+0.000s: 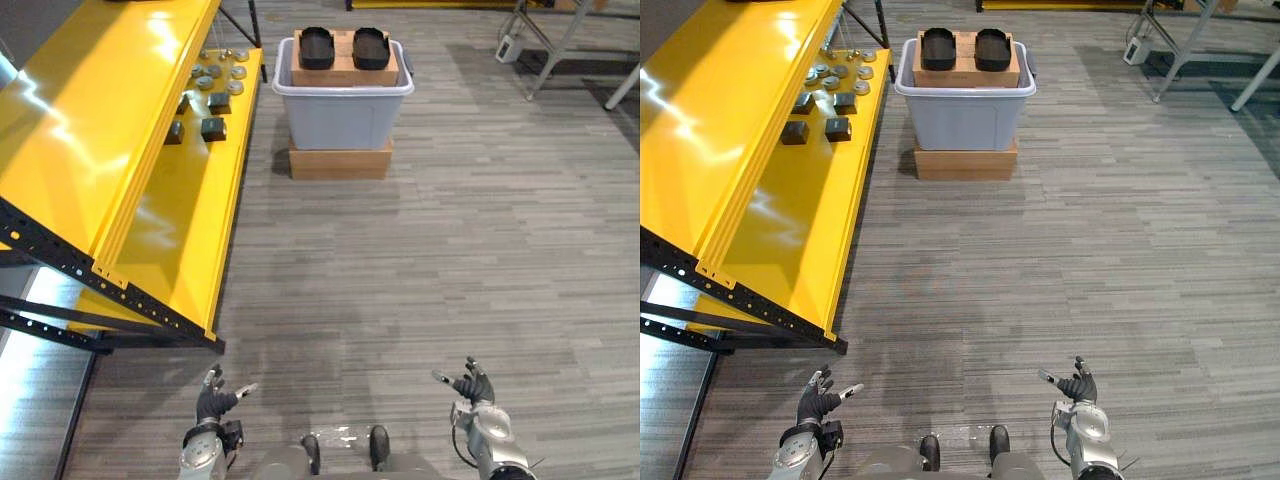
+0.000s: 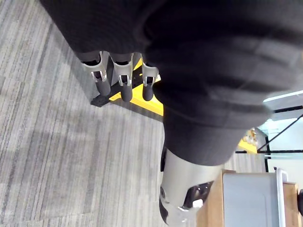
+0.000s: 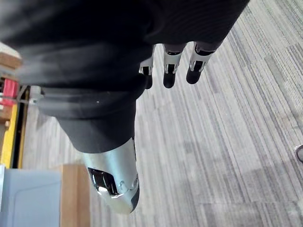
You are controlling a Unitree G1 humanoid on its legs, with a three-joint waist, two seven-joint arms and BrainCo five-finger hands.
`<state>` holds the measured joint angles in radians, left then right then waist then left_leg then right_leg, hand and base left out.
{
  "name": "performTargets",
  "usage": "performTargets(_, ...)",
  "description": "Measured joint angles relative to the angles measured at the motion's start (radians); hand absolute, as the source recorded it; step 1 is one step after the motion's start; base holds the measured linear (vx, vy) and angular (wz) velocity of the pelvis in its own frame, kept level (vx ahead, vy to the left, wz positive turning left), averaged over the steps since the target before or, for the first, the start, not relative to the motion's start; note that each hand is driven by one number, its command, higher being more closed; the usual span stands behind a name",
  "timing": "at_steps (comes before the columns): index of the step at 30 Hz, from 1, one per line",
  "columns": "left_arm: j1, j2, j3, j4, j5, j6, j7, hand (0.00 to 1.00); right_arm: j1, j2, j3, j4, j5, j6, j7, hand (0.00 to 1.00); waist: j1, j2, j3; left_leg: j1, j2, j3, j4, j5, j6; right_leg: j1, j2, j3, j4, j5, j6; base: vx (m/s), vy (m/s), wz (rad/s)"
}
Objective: Walk over and take plastic housings, then place them on the shelf
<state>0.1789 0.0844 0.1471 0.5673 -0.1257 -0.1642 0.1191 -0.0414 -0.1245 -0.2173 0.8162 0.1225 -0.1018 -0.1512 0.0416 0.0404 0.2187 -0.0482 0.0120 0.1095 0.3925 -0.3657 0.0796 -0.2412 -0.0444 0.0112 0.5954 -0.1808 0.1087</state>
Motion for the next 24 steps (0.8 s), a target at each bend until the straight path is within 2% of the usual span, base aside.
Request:
performTargets(2, 0.006, 0.007, 0.000, 0.001, -0.001, 0.002, 0.014, 0.00, 0.011, 0.006, 0.002, -0.017, 0.005, 0.002, 0.000, 0.00, -0.005, -0.014, 0.017, 0.064, -0.017, -0.011, 0.002, -0.043, 0.000, -0.087, -0.054, -0.090, 0.189, -0.039, -0.030, 0.22, 0.087, 0.16)
performTargets(4, 0.010, 0.013, 0.000, 0.001, -0.003, 0.002, 0.018, 0.00, 0.002, 0.004, 0.012, -0.021, 0.005, 0.002, 0.000, 0.00, -0.002, -0.023, 0.021, 0.108, -0.016, -0.021, -0.026, -0.058, -0.006, -0.131, -0.067, -0.155, 0.117, -0.051, -0.032, 0.36, 0.054, 0.14)
performTargets(6, -0.001, 0.024, 0.000, 0.004, -0.018, 0.002, 0.021, 0.00, -0.012, 0.002, 0.031, -0.028, 0.006, 0.000, 0.000, 0.00, -0.006, -0.028, 0.023, 0.148, -0.002, -0.030, -0.078, -0.058, -0.012, -0.184, -0.040, -0.185, -0.041, -0.027, -0.026, 0.44, -0.014, 0.25)
performTargets(8, -0.018, 0.017, 0.000, 0.005, -0.020, 0.001, 0.037, 0.00, -0.034, -0.013, 0.031, -0.029, 0.007, 0.000, -0.001, 0.00, -0.025, -0.004, 0.038, 0.204, 0.032, -0.056, -0.127, -0.068, -0.035, -0.225, 0.014, -0.190, -0.221, 0.072, -0.048, 0.51, -0.068, 0.40)
performTargets(9, -0.030, 0.018, -0.001, 0.007, -0.020, 0.000, 0.039, 0.00, -0.035, -0.015, 0.032, -0.041, 0.007, 0.000, -0.002, 0.00, -0.035, -0.012, 0.036, 0.239, 0.039, -0.082, -0.153, -0.073, -0.061, -0.237, 0.032, -0.191, -0.317, 0.161, -0.068, 0.81, -0.171, 0.63)
performTargets(10, -0.037, 0.019, -0.005, 0.020, -0.019, -0.001, 0.039, 0.00, -0.028, -0.021, 0.036, -0.050, 0.007, -0.001, -0.003, 0.00, -0.046, -0.014, 0.035, 0.275, 0.046, -0.114, -0.157, -0.084, -0.088, -0.257, 0.035, -0.179, -0.321, 0.313, -0.133, 0.68, -0.156, 0.59)
performTargets(11, -0.054, 0.008, -0.009, 0.042, -0.019, 0.000, 0.040, 0.00, -0.032, -0.034, 0.039, -0.049, 0.006, 0.000, -0.003, 0.00, -0.049, 0.013, 0.037, 0.284, 0.072, -0.129, -0.150, -0.086, -0.091, -0.273, 0.049, -0.191, -0.257, 0.297, -0.153, 0.85, -0.238, 0.38)
performTargets(12, -0.072, 0.000, -0.014, 0.053, -0.019, 0.001, 0.038, 0.00, -0.048, -0.034, 0.041, -0.053, 0.006, 0.001, -0.002, 0.00, -0.052, 0.037, 0.038, 0.265, 0.104, -0.145, -0.101, -0.050, -0.153, -0.309, 0.053, -0.224, -0.137, 0.222, -0.195, 0.72, -0.240, 0.26)
performTargets(13, -0.077, -0.005, -0.019, 0.054, -0.020, 0.000, 0.038, 0.00, -0.051, -0.031, 0.044, -0.053, 0.005, 0.002, -0.001, 0.00, -0.055, 0.037, 0.038, 0.238, 0.108, -0.159, 0.011, 0.021, -0.164, -0.279, 0.055, -0.240, -0.084, 0.136, -0.202, 0.87, -0.294, 0.25)
performTargets(14, -0.075, -0.007, -0.019, 0.057, -0.020, 0.000, 0.038, 0.00, -0.049, -0.032, 0.053, -0.053, 0.005, 0.001, -0.001, 0.00, -0.055, 0.037, 0.038, 0.214, 0.111, -0.165, 0.105, 0.076, -0.141, -0.244, 0.061, -0.248, -0.083, 0.102, -0.204, 0.74, -0.276, 0.27)
performTargets(15, -0.070, -0.009, -0.017, 0.074, -0.020, 0.000, 0.037, 0.00, -0.044, -0.035, 0.081, -0.054, 0.005, 0.000, 0.000, 0.00, -0.055, 0.036, 0.039, 0.141, 0.124, -0.162, 0.317, 0.268, -0.089, -0.148, 0.081, -0.256, -0.126, 0.062, -0.212, 0.59, -0.209, 0.23)
performTargets(16, -0.058, -0.007, -0.016, 0.070, -0.020, -0.002, 0.036, 0.00, -0.042, -0.028, 0.102, -0.056, 0.006, -0.006, -0.002, 0.00, -0.051, 0.034, 0.042, 0.046, 0.174, -0.137, 0.546, 0.290, -0.068, -0.031, 0.115, -0.252, -0.213, 0.048, -0.219, 0.72, -0.253, 0.15)
performTargets(17, -0.057, -0.004, -0.012, 0.070, -0.020, -0.002, 0.035, 0.00, -0.040, -0.020, 0.108, -0.056, 0.008, -0.008, -0.004, 0.00, -0.043, 0.028, 0.046, -0.005, 0.203, -0.109, 0.649, 0.268, -0.043, 0.022, 0.133, -0.248, -0.253, 0.046, -0.223, 0.69, -0.222, -0.01)
performTargets(18, -0.058, -0.004, 0.003, 0.070, -0.021, -0.002, 0.035, 0.00, -0.046, -0.009, 0.115, -0.055, 0.017, -0.011, -0.005, 0.00, -0.021, 0.007, 0.058, -0.095, 0.232, -0.052, 0.793, 0.219, -0.014, 0.118, 0.147, -0.227, -0.317, 0.042, -0.229, 0.79, -0.228, -0.17)
performTargets(19, -0.050, -0.005, 0.006, 0.069, -0.021, -0.001, 0.034, 0.00, -0.053, 0.000, 0.114, -0.053, 0.026, -0.011, -0.010, 0.00, -0.003, -0.007, 0.067, -0.178, 0.220, -0.030, 0.841, 0.178, -0.002, 0.198, 0.149, -0.208, -0.373, 0.041, -0.231, 0.61, -0.150, -0.21)
performTargets(20, -0.045, -0.007, 0.005, 0.069, -0.021, 0.000, 0.034, 0.00, -0.055, 0.001, 0.114, -0.053, 0.026, -0.011, -0.016, 0.00, 0.006, -0.011, 0.069, -0.219, 0.204, -0.024, 0.838, 0.158, -0.004, 0.234, 0.148, -0.198, -0.402, 0.040, -0.233, 0.59, -0.089, -0.21)
performTargets(21, -0.034, -0.009, 0.006, 0.068, -0.021, 0.000, 0.035, 0.00, -0.062, -0.002, 0.109, -0.047, 0.026, -0.011, -0.022, 0.00, 0.015, -0.011, 0.071, -0.298, 0.152, -0.032, 0.776, 0.128, -0.039, 0.299, 0.143, -0.185, -0.457, 0.038, -0.234, 0.56, -0.028, -0.33)
performTargets(22, -0.031, -0.011, 0.008, 0.062, -0.021, 0.000, 0.034, 0.00, -0.073, -0.003, 0.100, -0.043, 0.028, -0.011, -0.022, 0.00, 0.031, -0.018, 0.080, -0.353, 0.093, -0.031, 0.650, 0.104, -0.048, 0.356, 0.126, -0.167, -0.496, 0.019, -0.226, 0.55, -0.001, -0.33)
performTargets(23, -0.031, -0.011, 0.009, 0.060, -0.021, 0.000, 0.034, 0.00, -0.075, -0.002, 0.097, -0.039, 0.031, -0.011, -0.021, 0.00, 0.035, -0.022, 0.085, -0.374, 0.066, -0.032, 0.571, 0.103, -0.050, 0.379, 0.115, -0.167, -0.508, 0.004, -0.216, 0.53, 0.035, -0.26)
performTargets(24, -0.030, -0.013, 0.010, 0.059, -0.021, 0.000, 0.034, 0.00, -0.079, -0.004, 0.095, -0.028, 0.034, -0.011, -0.021, 0.00, 0.041, -0.022, 0.086, -0.406, 0.022, -0.032, 0.412, 0.112, -0.063, 0.405, 0.101, -0.167, -0.523, -0.017, -0.201, 0.53, 0.066, -0.14)
